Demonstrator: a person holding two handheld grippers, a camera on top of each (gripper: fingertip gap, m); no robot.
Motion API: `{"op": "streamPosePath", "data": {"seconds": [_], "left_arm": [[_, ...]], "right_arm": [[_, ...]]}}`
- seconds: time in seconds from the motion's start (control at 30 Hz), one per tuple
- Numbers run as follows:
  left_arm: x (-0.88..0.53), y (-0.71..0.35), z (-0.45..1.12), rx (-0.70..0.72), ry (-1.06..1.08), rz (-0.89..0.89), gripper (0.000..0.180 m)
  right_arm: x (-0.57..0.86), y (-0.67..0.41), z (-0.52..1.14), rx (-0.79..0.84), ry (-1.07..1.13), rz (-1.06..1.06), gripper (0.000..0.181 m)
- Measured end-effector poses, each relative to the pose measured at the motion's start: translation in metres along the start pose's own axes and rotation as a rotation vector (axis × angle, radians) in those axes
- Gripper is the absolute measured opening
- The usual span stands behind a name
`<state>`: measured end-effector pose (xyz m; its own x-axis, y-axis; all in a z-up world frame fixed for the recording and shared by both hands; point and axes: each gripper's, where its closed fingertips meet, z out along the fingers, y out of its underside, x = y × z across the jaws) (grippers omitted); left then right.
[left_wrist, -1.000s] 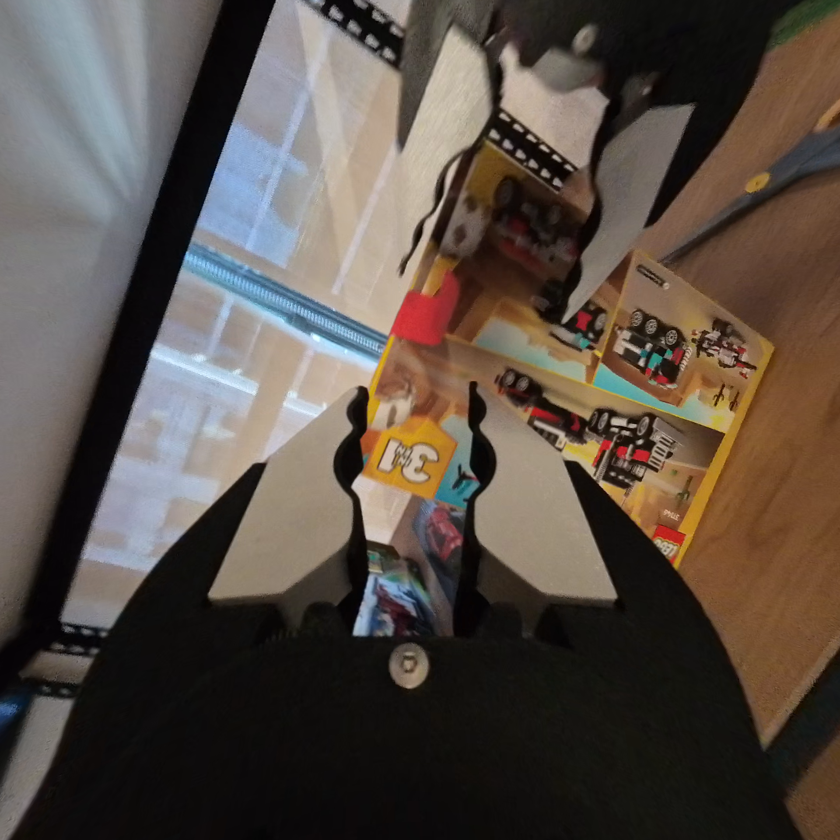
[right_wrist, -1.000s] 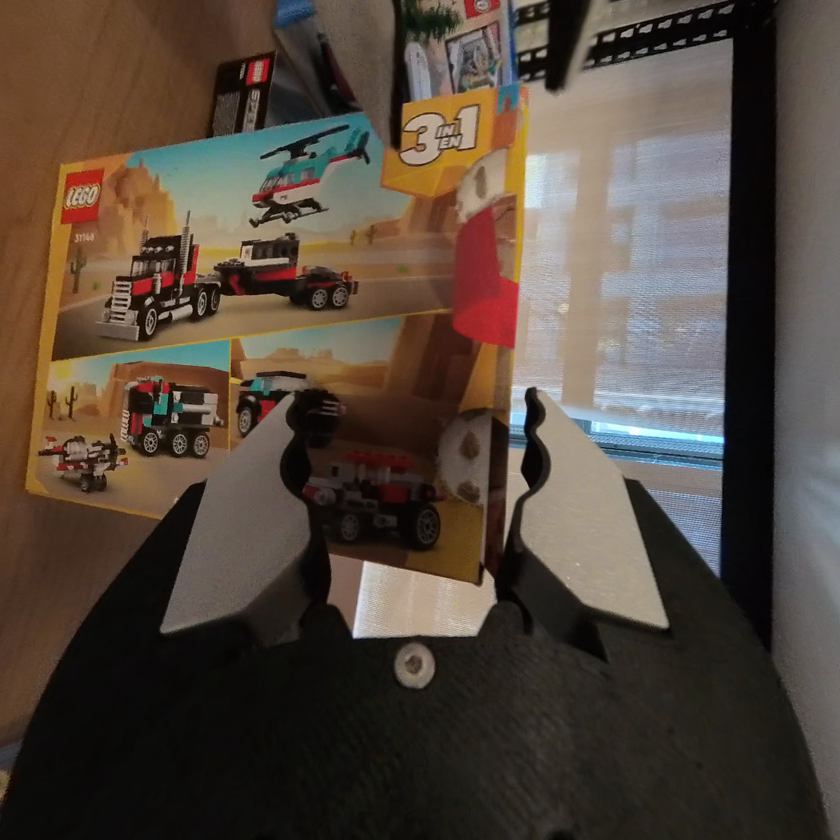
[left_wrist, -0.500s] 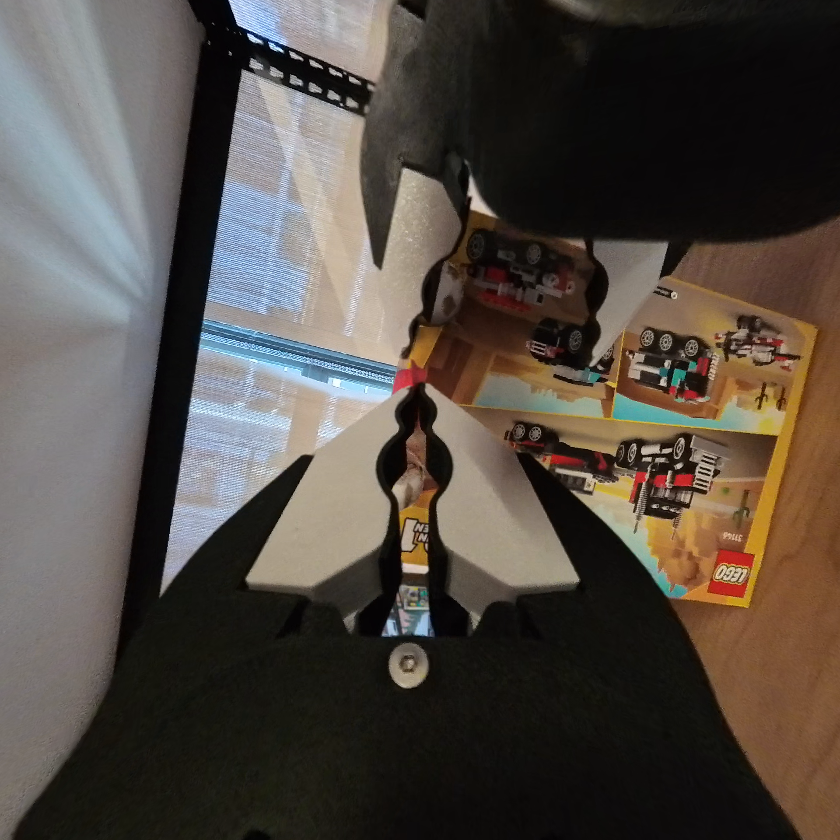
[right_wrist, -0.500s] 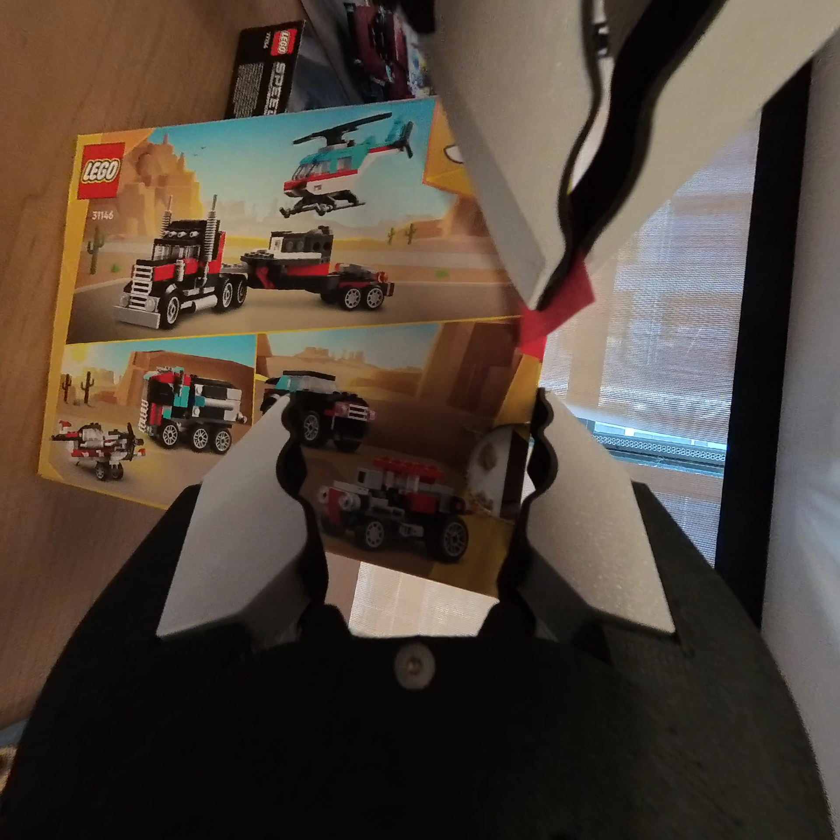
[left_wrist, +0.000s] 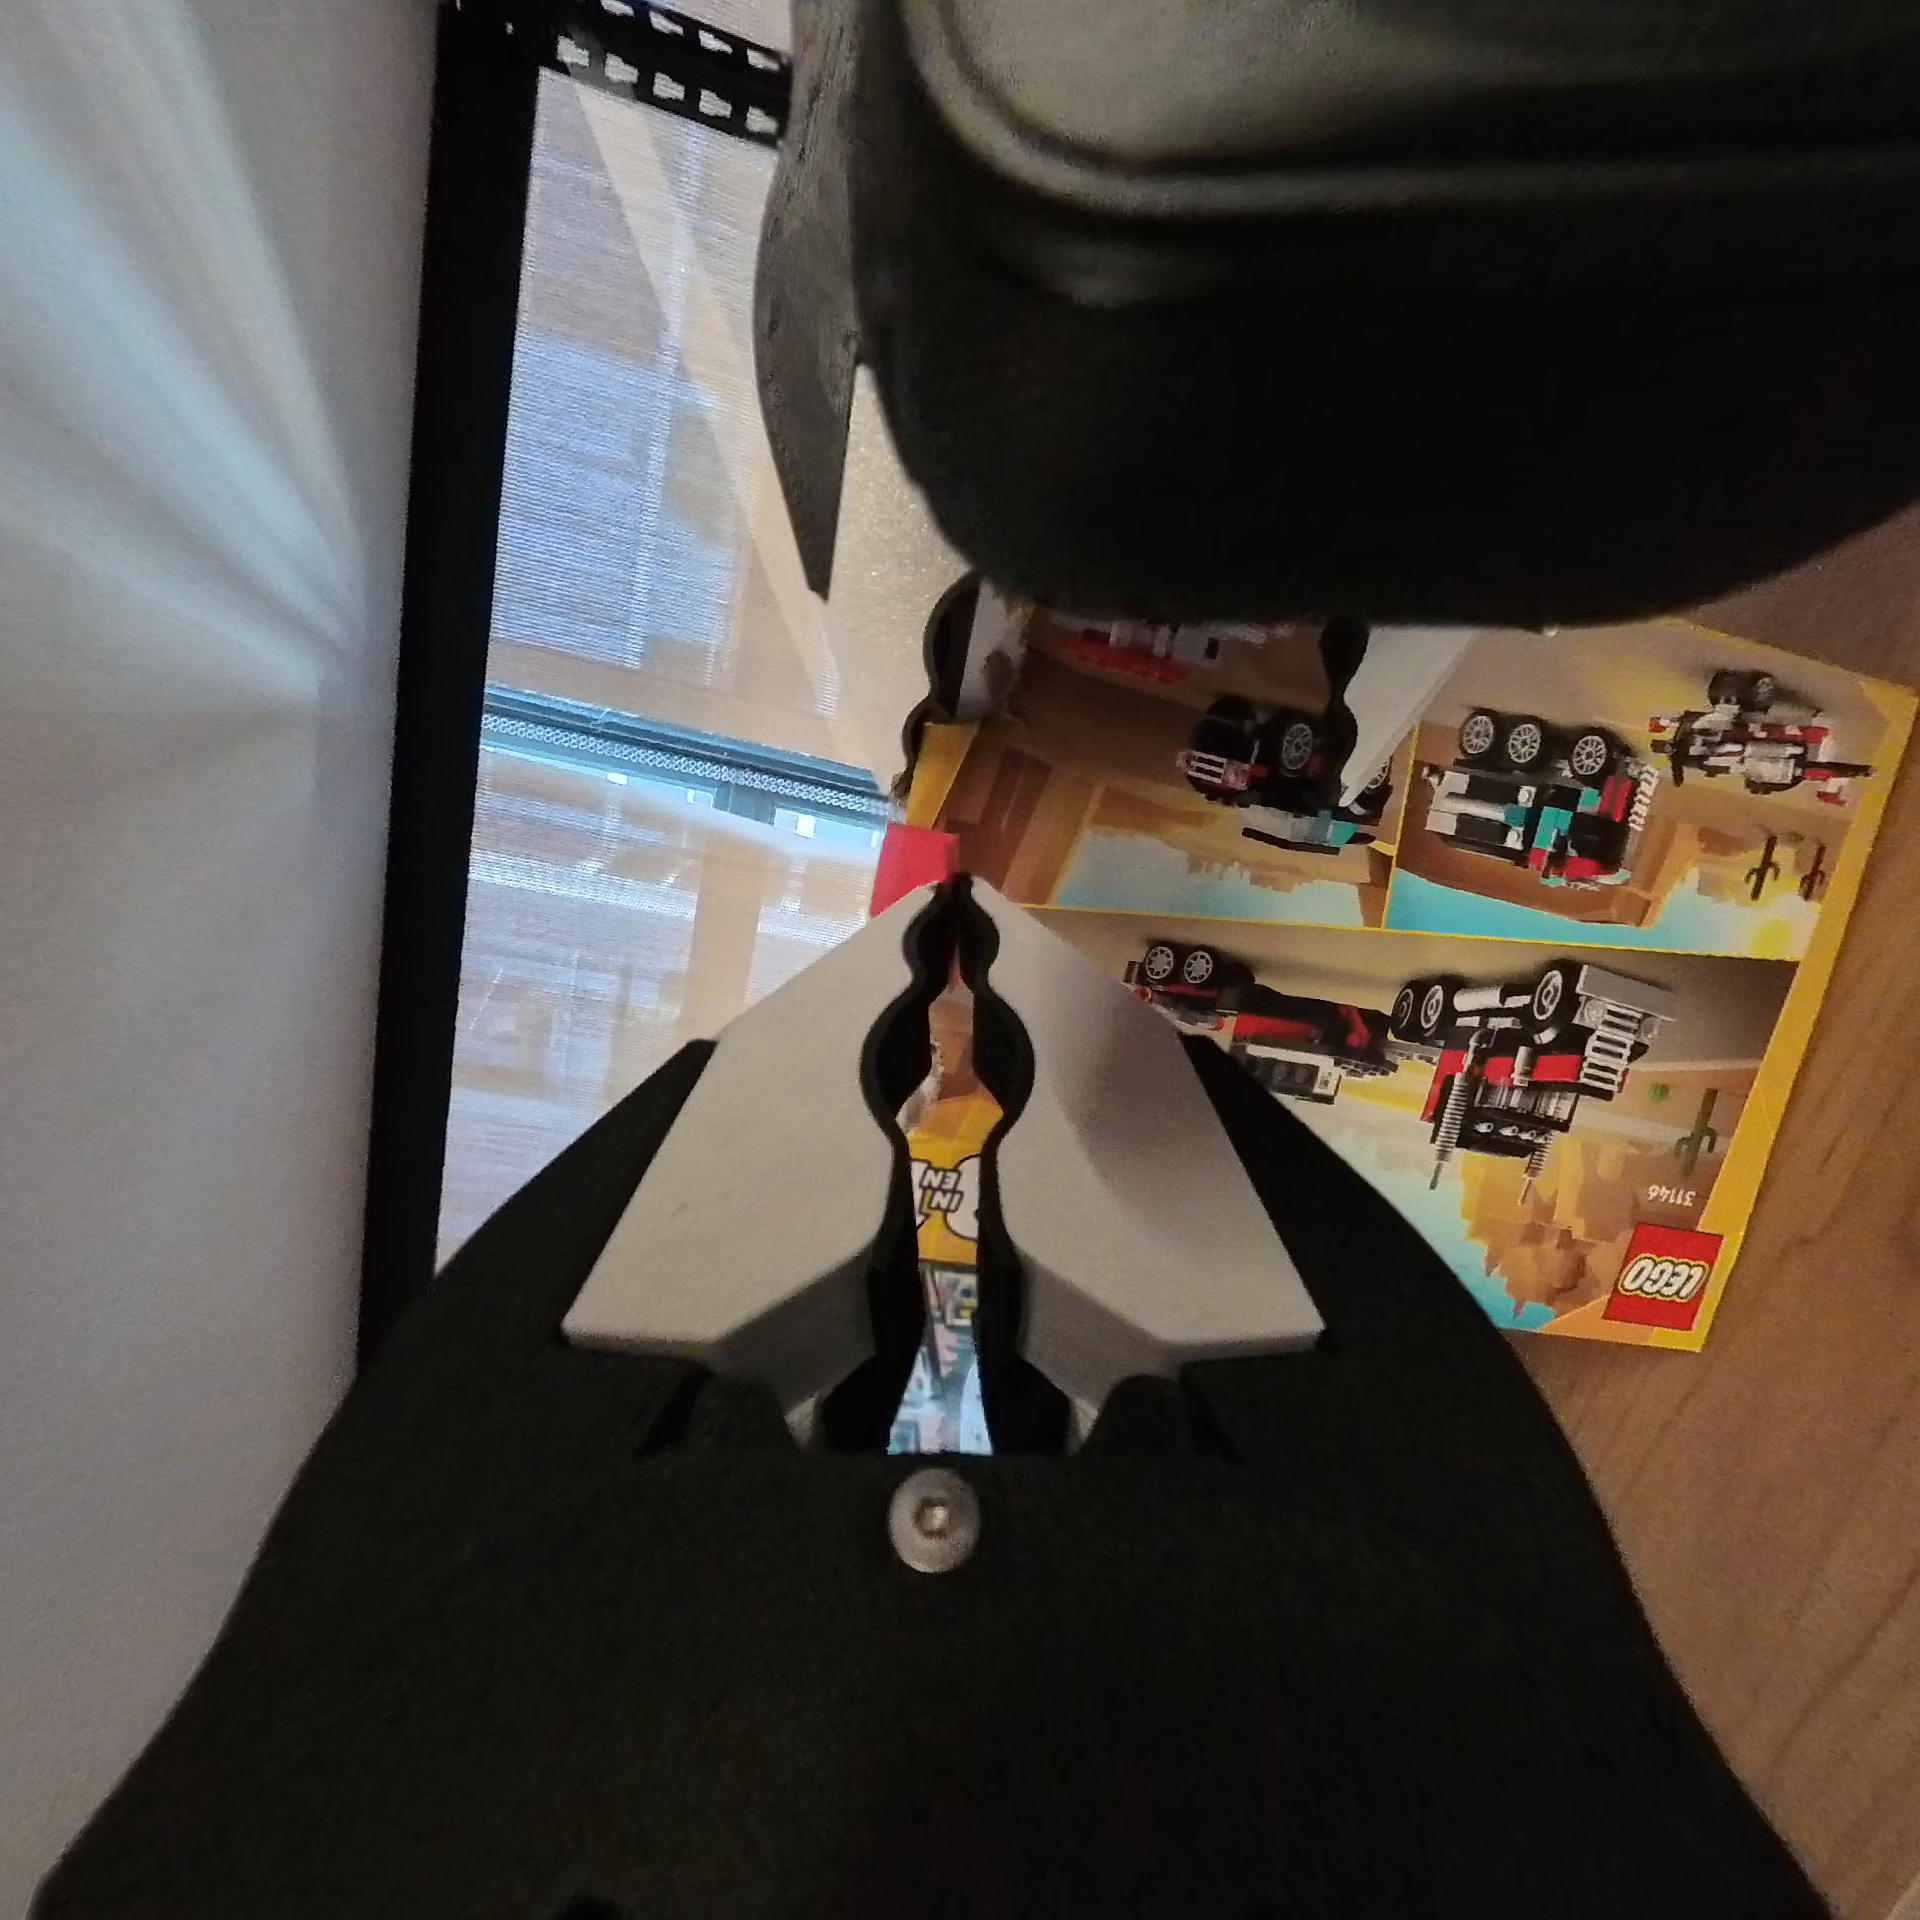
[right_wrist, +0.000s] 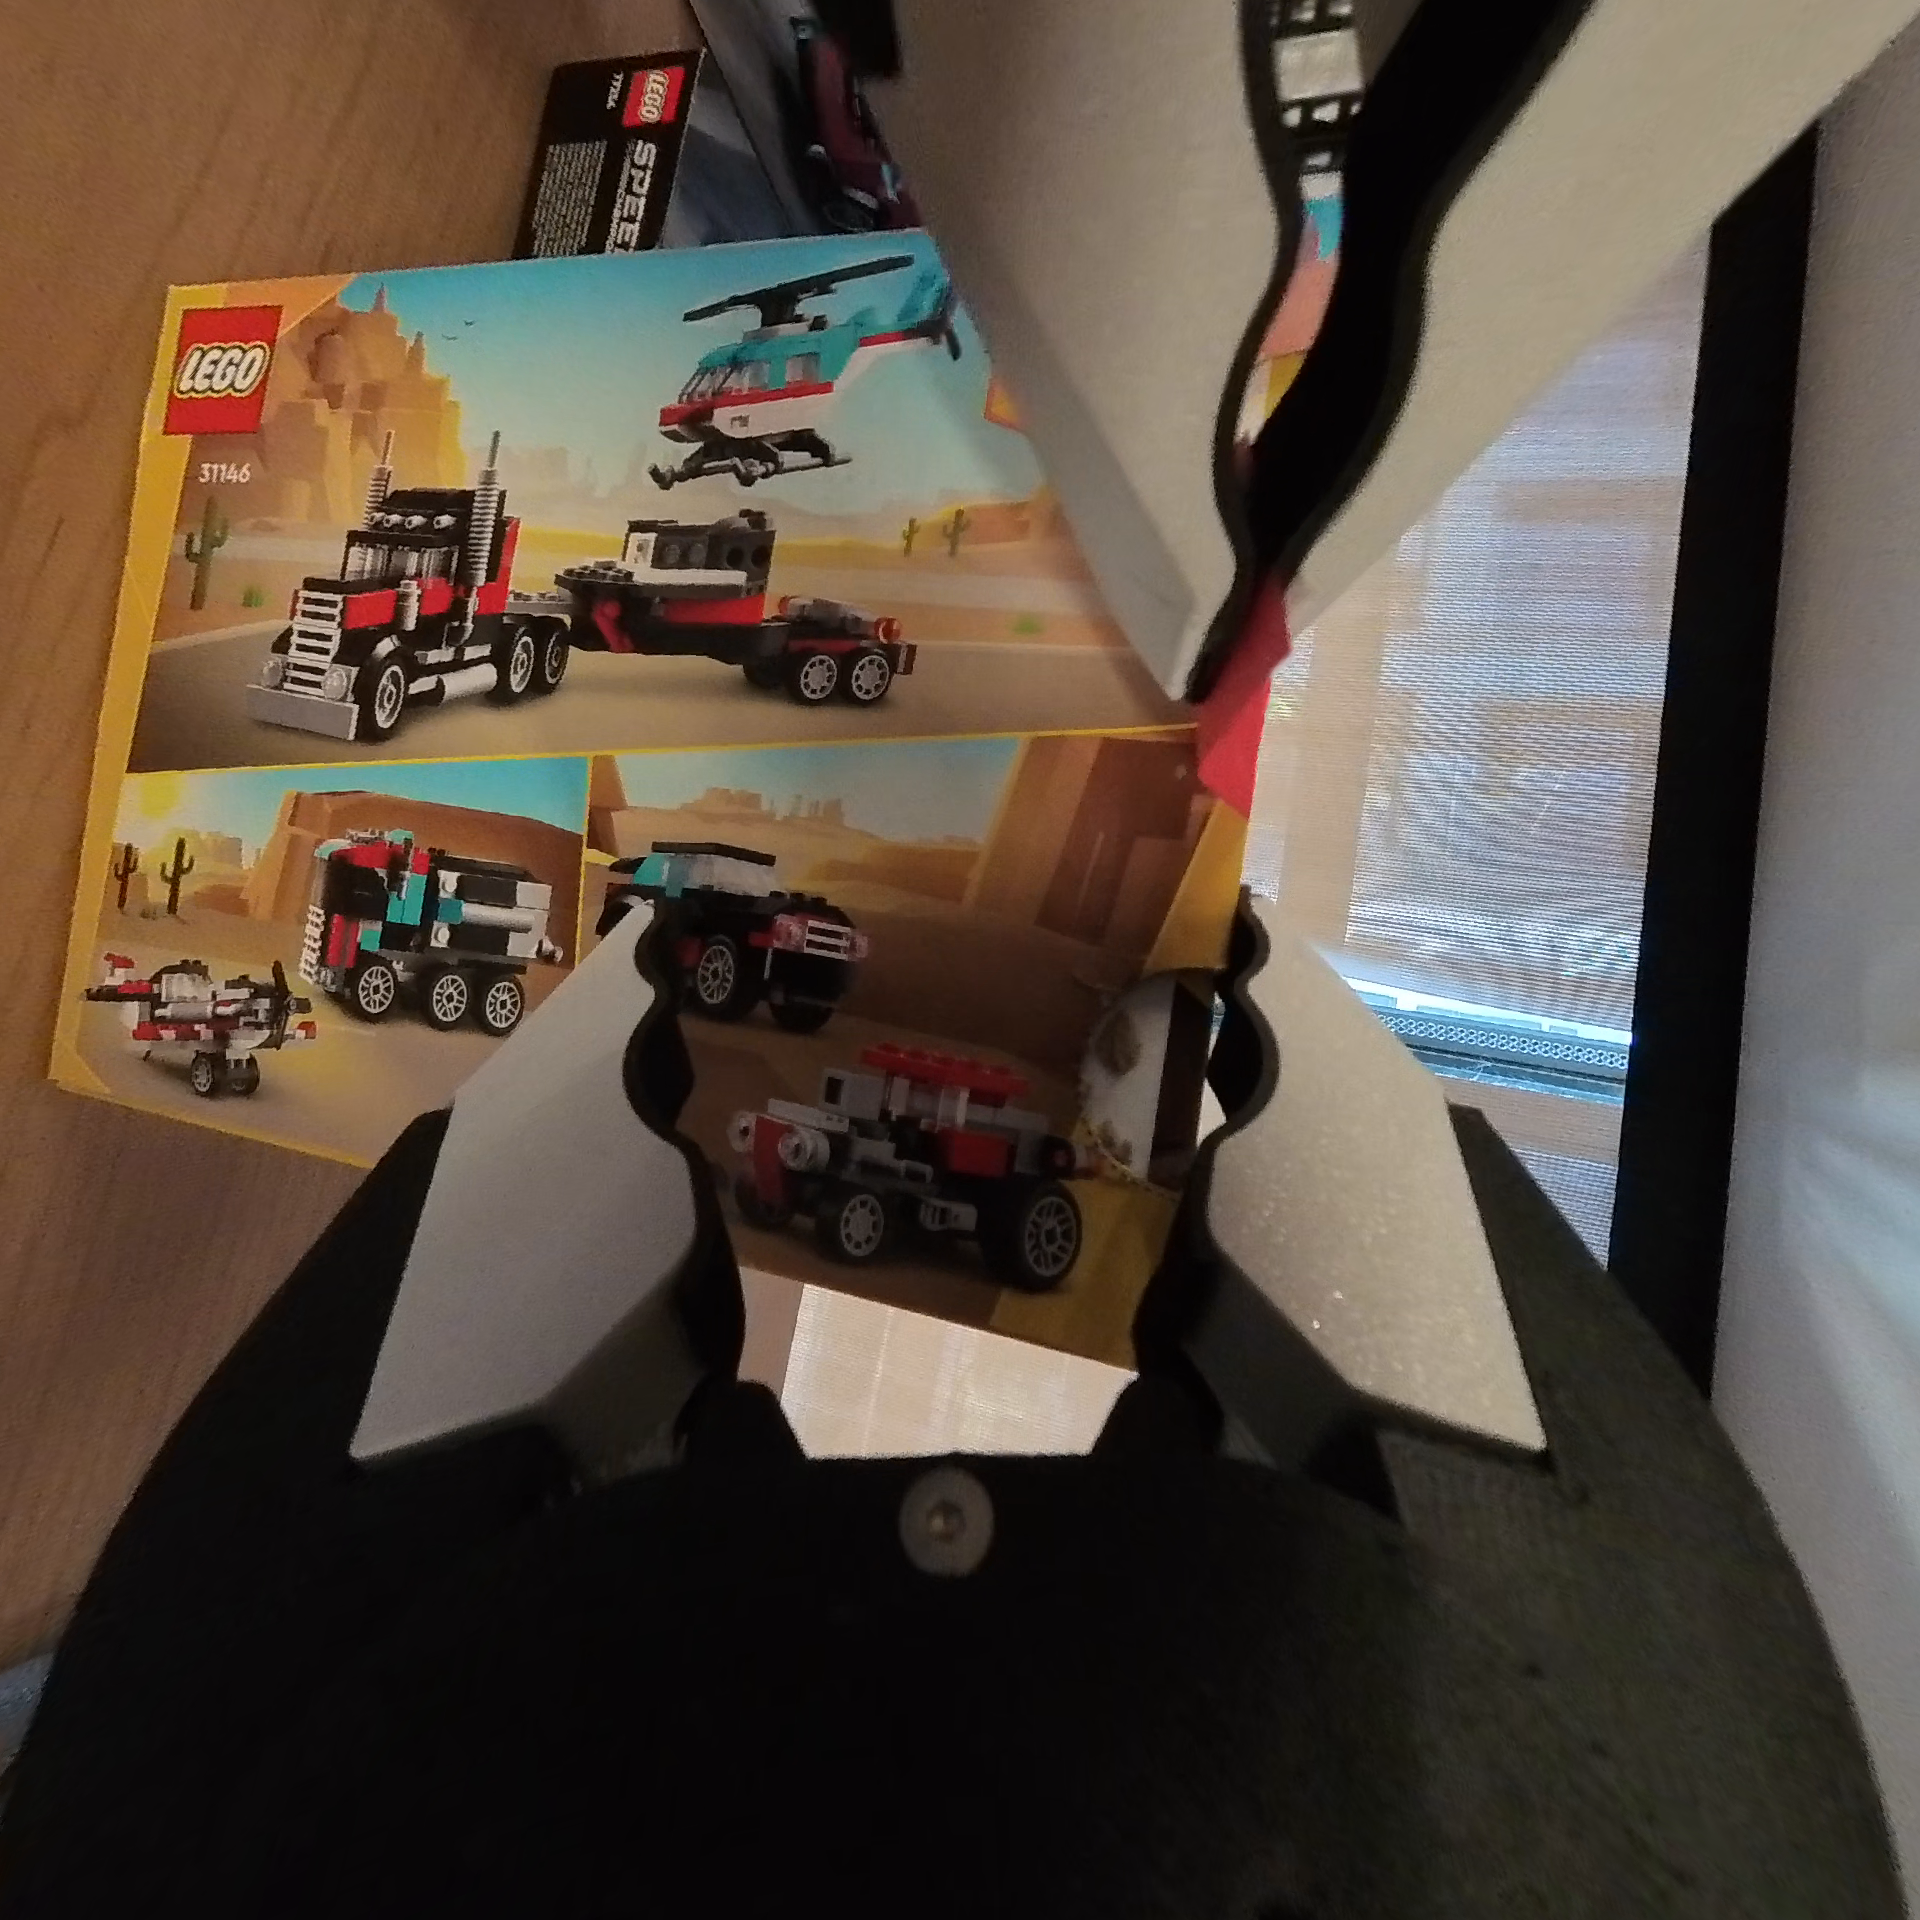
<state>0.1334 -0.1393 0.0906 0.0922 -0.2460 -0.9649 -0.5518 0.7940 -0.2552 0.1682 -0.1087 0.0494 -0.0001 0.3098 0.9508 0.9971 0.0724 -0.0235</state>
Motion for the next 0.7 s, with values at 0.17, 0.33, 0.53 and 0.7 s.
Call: {"op": "streamPosePath", "data": {"seconds": [0.17,0.33,0.53,0.7], "left_arm": [[-0.009,-0.002,-0.001,-0.043,-0.027,0.028,0.0],[-0.02,-0.004,-0.001,-0.043,0.004,-0.017,0.0],[-0.029,-0.005,0.003,-0.053,0.042,-0.066,0.0],[-0.021,-0.005,-0.001,-0.071,0.035,-0.047,0.0]], "right_arm": [[0.0,0.0,0.001,0.011,-0.003,0.001,0.102],[0.0,-0.001,0.0,0.02,0.002,0.004,0.102],[0.0,0.0,0.001,0.021,0.007,0.02,0.102],[0.0,-0.002,0.001,0.044,0.015,0.034,0.103]]}}
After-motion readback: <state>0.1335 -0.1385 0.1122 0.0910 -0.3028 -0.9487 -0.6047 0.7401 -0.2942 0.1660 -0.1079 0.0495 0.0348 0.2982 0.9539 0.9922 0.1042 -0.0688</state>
